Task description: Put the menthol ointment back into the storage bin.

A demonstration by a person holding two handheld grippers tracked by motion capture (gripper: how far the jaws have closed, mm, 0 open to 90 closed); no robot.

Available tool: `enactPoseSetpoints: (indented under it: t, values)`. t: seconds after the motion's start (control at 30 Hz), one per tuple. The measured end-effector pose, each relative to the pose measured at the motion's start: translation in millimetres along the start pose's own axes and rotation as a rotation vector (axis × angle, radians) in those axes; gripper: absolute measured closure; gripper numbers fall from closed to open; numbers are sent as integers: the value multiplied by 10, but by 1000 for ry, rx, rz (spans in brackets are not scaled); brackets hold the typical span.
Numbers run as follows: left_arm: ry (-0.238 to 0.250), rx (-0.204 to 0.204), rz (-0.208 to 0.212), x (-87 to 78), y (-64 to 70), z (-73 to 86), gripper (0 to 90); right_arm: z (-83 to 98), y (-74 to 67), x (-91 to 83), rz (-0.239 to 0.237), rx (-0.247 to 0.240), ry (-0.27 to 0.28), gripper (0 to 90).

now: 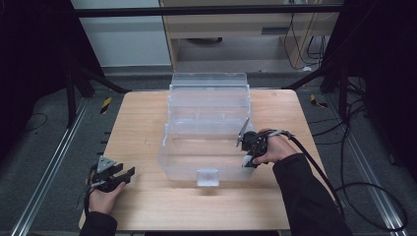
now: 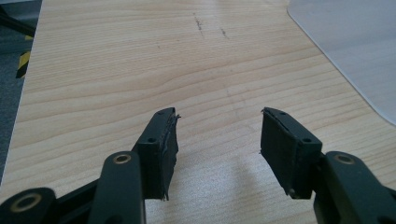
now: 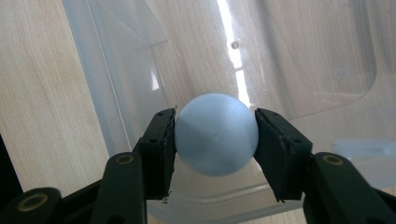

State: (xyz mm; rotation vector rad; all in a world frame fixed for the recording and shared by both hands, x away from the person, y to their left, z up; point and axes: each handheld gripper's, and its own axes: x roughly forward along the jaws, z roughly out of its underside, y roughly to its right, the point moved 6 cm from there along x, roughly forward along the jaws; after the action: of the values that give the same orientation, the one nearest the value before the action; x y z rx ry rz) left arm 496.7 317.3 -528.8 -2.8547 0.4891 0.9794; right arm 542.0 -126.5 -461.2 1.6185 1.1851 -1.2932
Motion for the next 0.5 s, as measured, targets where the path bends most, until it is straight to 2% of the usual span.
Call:
enactPoseSetpoints:
  t: [0.3, 0.5]
  values:
    - [2, -3, -1, 5, 4, -2, 456, 0, -4, -48, 8, 9, 25, 485]
    - [3, -3, -1, 4, 5, -2, 453, 9, -13, -155, 30, 39, 65, 442]
